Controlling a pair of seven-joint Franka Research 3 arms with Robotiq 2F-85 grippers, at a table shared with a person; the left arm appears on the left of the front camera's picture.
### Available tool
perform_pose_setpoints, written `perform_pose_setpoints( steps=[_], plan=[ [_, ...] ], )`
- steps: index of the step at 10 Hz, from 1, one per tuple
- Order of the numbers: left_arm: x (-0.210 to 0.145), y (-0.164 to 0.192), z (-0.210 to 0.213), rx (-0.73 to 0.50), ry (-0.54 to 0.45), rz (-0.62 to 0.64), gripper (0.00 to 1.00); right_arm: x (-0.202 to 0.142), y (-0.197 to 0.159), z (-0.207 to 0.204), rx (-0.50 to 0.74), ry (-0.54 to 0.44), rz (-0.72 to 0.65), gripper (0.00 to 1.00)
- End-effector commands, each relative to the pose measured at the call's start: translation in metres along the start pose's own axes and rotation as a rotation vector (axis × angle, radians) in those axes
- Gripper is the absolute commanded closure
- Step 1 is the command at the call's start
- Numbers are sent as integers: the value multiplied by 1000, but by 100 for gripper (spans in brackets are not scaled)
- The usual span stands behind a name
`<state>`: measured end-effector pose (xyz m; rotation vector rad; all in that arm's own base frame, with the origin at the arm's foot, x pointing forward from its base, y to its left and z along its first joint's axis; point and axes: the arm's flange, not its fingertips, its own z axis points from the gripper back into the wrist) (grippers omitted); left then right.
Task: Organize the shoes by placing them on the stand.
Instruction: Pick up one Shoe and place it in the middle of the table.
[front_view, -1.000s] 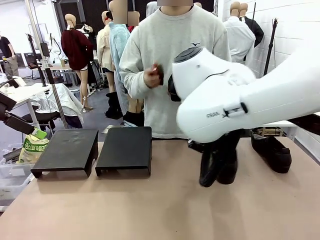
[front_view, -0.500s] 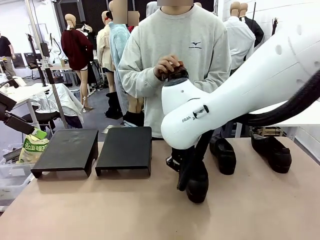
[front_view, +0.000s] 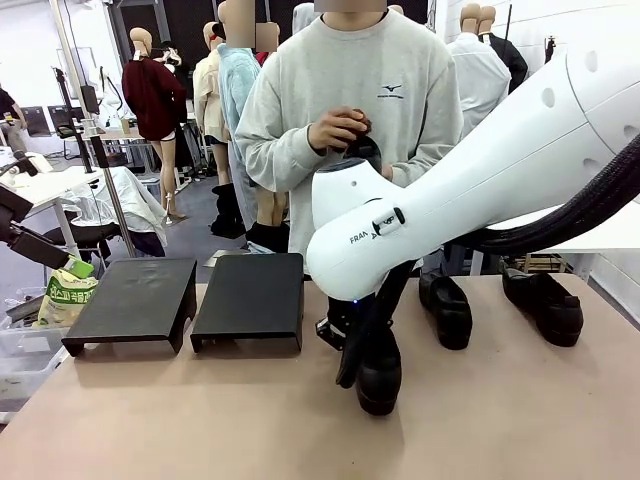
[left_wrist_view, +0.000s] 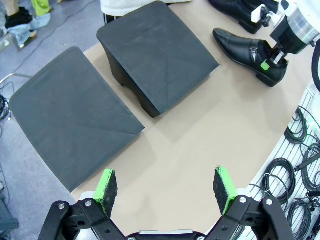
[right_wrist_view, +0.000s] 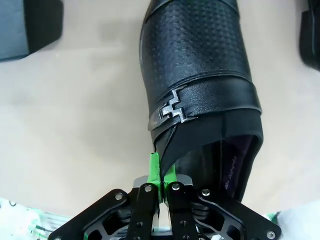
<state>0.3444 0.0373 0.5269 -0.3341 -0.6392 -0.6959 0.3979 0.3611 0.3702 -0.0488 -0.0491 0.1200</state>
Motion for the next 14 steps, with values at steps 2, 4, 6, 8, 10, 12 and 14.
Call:
perform_pose_setpoints(
  steps=[2,4,6,8,10,12,14],
  plan=[
    [-2,2,1,0,4,-15,0,-15,-2,10,2,19,4,100],
    [-2,2,1,0,4,-15,0,-20,-3,4,26,58,-3,100],
    [-2,2,1,0,4,-15,0,-23,1,-2,59,79,8,100],
    [-2,2,1,0,4,-15,0,-24,2,-5,64,98,-2,100],
    [-2,2,1,0,4,-15,0,-25,2,-5,104,94,7,66],
    [-2,2,1,0,4,-15,0,-24,-1,-7,117,94,8,27],
    [-2,2,1,0,4,-15,0,-28,-4,0,115,59,11,0]
  ],
)
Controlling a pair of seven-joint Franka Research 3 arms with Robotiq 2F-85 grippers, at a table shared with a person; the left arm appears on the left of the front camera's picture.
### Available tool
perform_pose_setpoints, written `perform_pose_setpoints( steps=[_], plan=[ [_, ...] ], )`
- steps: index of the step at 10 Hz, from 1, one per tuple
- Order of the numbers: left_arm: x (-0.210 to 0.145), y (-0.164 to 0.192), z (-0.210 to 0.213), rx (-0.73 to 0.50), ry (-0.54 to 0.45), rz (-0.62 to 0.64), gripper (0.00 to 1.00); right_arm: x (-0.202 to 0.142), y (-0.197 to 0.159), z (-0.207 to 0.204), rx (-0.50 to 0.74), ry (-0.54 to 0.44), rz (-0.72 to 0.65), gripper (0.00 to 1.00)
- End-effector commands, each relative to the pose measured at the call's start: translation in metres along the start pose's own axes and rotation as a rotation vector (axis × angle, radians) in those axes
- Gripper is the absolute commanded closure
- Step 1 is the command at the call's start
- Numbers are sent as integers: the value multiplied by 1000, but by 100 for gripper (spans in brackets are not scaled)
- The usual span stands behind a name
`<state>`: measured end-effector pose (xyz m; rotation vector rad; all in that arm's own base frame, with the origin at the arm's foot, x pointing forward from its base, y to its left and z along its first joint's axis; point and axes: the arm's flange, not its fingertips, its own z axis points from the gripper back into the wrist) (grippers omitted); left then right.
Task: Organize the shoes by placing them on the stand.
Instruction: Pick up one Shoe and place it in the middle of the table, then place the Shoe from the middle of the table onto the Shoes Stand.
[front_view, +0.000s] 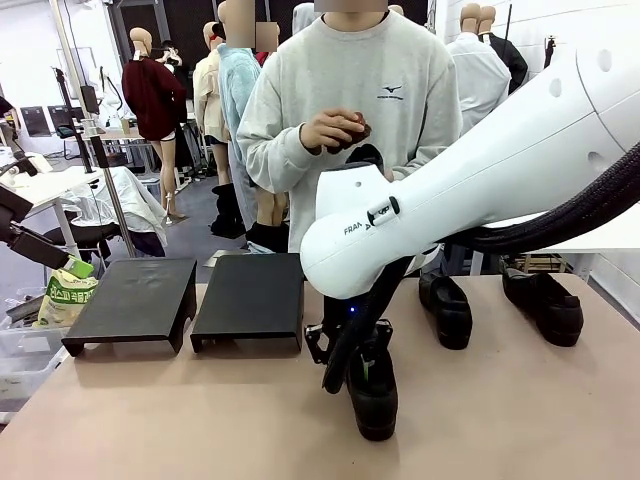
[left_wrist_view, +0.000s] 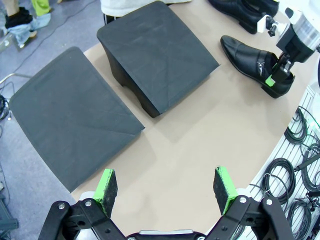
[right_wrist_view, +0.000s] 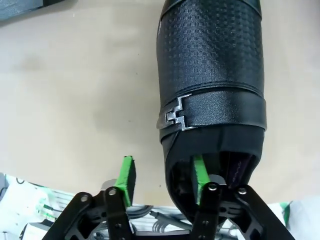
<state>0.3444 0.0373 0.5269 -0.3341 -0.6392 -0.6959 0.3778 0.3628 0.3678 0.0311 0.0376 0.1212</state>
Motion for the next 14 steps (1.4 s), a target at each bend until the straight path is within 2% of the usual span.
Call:
perform_pose_setpoints(
  steps=[1,13,14],
  plan=[
    [-2,2,1,0,4,-15,0,-11,-8,6,17,-38,12,0],
    [-2,2,1,0,4,-15,0,-6,-4,9,-2,-22,13,0],
    [-2,2,1,0,4,-15,0,-15,1,32,-22,-64,87,0]
  ],
)
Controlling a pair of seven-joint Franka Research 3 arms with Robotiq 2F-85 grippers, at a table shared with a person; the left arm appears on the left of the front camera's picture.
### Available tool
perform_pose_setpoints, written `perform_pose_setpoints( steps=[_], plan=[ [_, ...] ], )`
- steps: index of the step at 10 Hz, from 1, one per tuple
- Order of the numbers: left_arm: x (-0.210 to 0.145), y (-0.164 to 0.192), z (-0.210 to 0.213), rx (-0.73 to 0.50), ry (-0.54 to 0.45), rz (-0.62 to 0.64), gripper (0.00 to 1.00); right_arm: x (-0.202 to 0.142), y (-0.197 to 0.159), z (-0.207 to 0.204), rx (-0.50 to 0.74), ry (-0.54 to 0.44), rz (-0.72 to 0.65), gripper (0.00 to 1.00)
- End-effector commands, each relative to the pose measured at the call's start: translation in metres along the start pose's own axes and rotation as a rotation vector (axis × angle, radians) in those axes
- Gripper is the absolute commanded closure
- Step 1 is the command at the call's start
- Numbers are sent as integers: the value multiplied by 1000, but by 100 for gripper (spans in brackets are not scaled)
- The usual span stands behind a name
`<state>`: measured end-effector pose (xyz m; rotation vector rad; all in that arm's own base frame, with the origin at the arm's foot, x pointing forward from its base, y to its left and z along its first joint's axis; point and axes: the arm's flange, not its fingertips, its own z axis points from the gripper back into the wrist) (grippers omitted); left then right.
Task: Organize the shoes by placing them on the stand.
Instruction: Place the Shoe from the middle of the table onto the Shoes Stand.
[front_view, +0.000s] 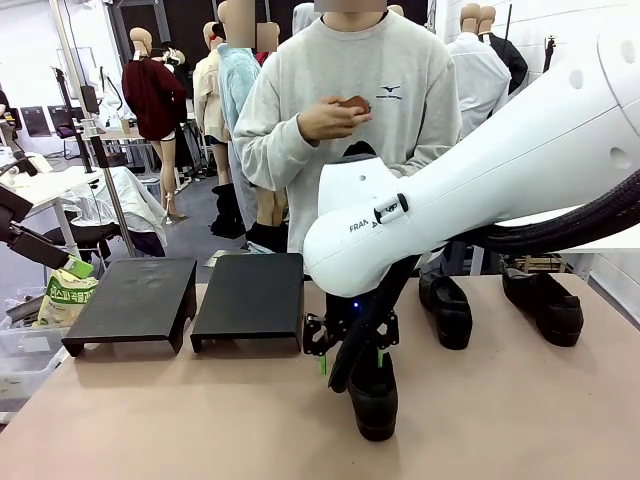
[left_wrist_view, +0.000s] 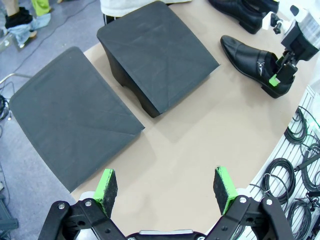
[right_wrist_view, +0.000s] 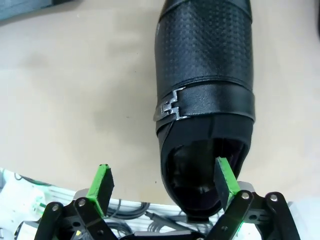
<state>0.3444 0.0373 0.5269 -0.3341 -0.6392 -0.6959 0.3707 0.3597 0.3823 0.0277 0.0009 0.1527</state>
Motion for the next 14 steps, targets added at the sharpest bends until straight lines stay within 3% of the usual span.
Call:
perform_pose_setpoints(
  steps=[1,5,7,11,14],
  plan=[
    [-2,2,1,0,4,-15,0,-18,3,43,-41,-59,113,0],
    [-2,2,1,0,4,-15,0,-60,-83,107,-62,-13,127,0],
    [-2,2,1,0,4,-15,0,-78,-133,113,-59,33,121,0],
    [-2,2,1,0,4,-15,0,-102,-234,103,-40,114,307,0],
    [0,0,0,1,0,1,0,-99,-245,95,-9,77,301,0]
  ],
)
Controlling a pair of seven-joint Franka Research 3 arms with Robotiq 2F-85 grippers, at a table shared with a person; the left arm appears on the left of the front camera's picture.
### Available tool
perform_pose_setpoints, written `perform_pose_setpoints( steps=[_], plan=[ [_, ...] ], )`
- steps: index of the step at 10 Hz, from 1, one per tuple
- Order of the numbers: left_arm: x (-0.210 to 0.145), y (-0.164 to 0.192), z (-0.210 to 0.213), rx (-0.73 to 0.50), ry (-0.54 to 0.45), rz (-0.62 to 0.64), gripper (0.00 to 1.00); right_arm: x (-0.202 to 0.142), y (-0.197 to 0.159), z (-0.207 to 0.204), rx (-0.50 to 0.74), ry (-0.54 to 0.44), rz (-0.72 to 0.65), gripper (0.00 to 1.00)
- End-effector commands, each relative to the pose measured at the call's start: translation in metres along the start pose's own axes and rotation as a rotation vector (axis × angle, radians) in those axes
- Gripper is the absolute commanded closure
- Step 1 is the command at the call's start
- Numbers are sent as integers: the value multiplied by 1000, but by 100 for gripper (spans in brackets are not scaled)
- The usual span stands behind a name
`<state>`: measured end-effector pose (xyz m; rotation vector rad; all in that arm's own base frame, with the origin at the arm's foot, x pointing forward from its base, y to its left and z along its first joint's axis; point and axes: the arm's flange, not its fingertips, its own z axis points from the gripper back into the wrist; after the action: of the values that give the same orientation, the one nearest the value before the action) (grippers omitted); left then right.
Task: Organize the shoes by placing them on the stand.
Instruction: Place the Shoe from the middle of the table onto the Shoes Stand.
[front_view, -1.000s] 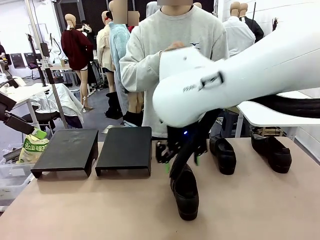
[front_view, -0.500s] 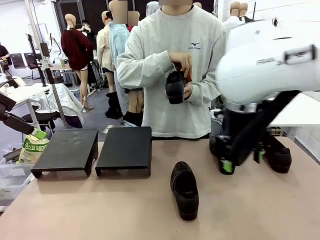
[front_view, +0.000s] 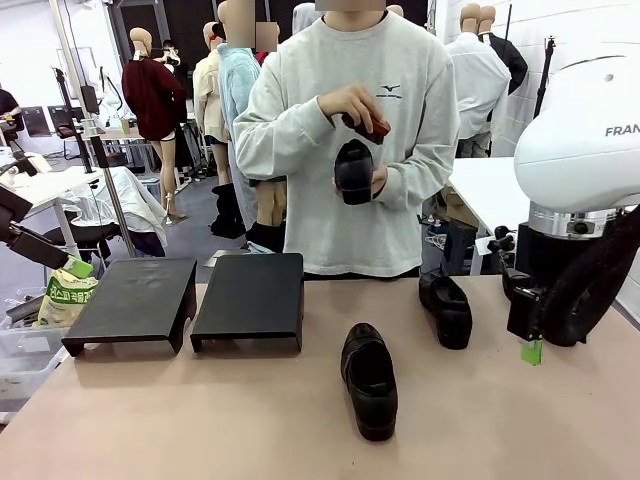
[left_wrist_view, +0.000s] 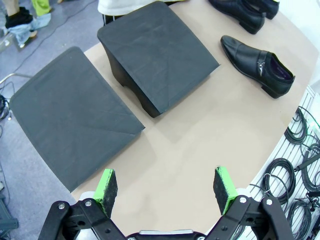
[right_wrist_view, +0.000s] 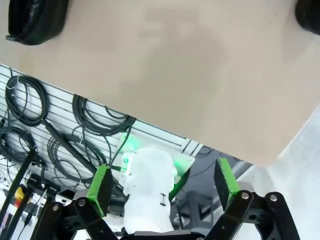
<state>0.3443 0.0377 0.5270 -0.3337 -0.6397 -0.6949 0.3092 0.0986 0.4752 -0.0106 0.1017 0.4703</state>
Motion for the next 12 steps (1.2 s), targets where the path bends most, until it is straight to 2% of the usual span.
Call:
perform_pose_setpoints(
  steps=[1,3,4,5,6,7,8,9,10,12],
  plan=[
    [15,-32,-15,0,-5,-20,0,0,3,0,-1,7,3,0],
    [53,-110,-40,-36,-14,-46,0,0,3,0,-1,7,3,0],
    [66,-138,-47,-171,63,-22,0,0,3,0,-1,7,3,0],
    [74,-158,-56,-206,137,-14,0,0,3,0,-1,7,3,0],
    [77,-171,-66,-188,235,60,0,0,3,0,-1,7,3,0],
    [77,-177,-77,-187,265,97,0,0,3,0,-1,7,3,0],
    [76,-178,-81,-199,275,135,0,0,3,0,-1,7,3,0],
    [70,-159,-72,-146,249,182,0,0,3,0,-1,7,3,0],
    [70,-190,-85,-191,264,80,0,0,3,0,-1,7,3,0],
    [68,-176,-85,-174,269,128,0,0,3,0,-1,7,3,0]
  ],
)
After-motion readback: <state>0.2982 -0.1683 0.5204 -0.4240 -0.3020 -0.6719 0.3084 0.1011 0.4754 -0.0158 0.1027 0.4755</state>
